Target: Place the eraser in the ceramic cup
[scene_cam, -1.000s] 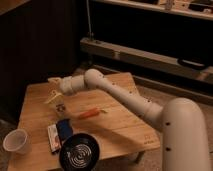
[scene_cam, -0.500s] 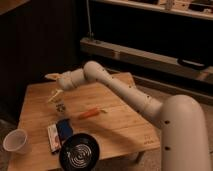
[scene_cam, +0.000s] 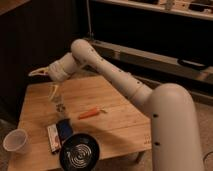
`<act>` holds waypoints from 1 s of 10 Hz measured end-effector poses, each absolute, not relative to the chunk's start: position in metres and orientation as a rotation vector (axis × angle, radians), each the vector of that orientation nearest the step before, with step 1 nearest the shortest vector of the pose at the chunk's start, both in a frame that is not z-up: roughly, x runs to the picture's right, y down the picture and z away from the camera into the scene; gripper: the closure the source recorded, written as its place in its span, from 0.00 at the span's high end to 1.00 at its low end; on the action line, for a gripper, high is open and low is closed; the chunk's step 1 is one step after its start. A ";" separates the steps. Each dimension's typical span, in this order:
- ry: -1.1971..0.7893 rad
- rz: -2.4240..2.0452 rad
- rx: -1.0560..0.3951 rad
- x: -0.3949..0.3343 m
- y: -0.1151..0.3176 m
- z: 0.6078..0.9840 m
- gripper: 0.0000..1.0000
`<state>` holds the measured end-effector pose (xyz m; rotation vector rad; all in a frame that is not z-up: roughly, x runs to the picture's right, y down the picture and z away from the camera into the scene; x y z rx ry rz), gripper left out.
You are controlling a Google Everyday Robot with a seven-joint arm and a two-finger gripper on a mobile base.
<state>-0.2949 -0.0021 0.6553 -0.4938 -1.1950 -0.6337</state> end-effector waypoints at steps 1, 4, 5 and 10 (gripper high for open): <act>-1.092 -0.646 -0.526 -0.294 0.007 0.661 0.80; -0.781 -0.639 -0.460 -0.264 0.037 0.665 0.80; -0.737 -0.633 -0.413 -0.254 0.043 0.658 0.80; -0.662 -0.606 -0.322 -0.236 0.054 0.649 0.80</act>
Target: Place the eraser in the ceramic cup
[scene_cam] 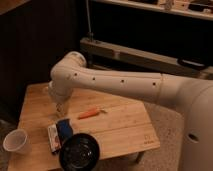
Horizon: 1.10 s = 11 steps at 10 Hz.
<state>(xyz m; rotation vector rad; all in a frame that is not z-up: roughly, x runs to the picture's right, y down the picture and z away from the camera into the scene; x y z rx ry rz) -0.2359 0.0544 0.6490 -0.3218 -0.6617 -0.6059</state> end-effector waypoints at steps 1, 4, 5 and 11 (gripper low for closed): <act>-0.661 -0.605 -0.322 -0.235 0.054 0.649 0.80; -0.701 -0.737 -0.235 -0.252 0.052 0.650 0.80; -0.727 -0.822 -0.190 -0.259 0.052 0.647 0.80; -0.831 -1.490 -0.066 -0.292 0.074 0.647 0.80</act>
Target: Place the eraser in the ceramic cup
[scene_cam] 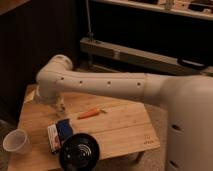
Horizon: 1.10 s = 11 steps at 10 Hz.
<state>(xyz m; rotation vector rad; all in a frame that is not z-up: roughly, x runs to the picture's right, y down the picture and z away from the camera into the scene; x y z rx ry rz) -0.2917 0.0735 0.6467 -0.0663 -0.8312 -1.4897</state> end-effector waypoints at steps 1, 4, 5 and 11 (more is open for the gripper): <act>-0.835 -1.543 -0.072 -0.293 0.076 0.647 0.80; -0.831 -1.596 -0.083 -0.296 0.078 0.648 0.80; -0.820 -1.592 -0.120 -0.300 0.081 0.649 0.80; -0.772 -1.763 -0.333 -0.327 0.151 0.672 0.80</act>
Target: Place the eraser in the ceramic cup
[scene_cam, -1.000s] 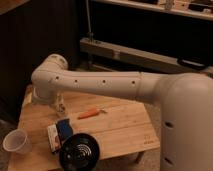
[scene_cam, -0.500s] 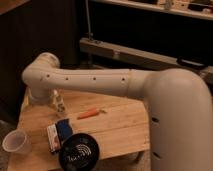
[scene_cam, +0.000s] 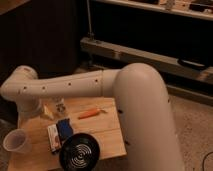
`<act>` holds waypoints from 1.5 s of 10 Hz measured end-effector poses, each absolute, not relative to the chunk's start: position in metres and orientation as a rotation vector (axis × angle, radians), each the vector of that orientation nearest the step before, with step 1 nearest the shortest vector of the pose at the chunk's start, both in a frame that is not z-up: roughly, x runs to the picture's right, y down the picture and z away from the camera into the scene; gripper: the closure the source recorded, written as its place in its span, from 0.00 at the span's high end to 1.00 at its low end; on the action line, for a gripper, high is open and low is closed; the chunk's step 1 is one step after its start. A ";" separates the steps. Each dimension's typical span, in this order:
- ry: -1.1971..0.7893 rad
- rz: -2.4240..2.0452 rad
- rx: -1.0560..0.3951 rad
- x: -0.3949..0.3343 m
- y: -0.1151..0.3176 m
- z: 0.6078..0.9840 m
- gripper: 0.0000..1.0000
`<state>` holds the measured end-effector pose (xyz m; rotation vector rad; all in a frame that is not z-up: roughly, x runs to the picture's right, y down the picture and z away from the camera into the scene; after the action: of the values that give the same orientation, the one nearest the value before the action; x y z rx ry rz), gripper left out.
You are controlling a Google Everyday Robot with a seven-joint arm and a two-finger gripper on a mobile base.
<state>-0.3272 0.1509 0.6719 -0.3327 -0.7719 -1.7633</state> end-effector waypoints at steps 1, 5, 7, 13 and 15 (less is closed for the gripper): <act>-0.762 -1.769 -0.342 -0.325 0.163 0.677 0.80; -0.752 -1.677 -0.379 -0.291 0.195 0.700 0.80; -0.760 -1.656 -0.350 -0.295 0.195 0.709 0.80; -0.786 -1.768 -0.160 -0.341 0.178 0.716 0.80; -0.785 -1.749 -0.158 -0.336 0.181 0.720 0.80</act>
<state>-0.3365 0.1811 0.7200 -0.1581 -0.7852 -1.7487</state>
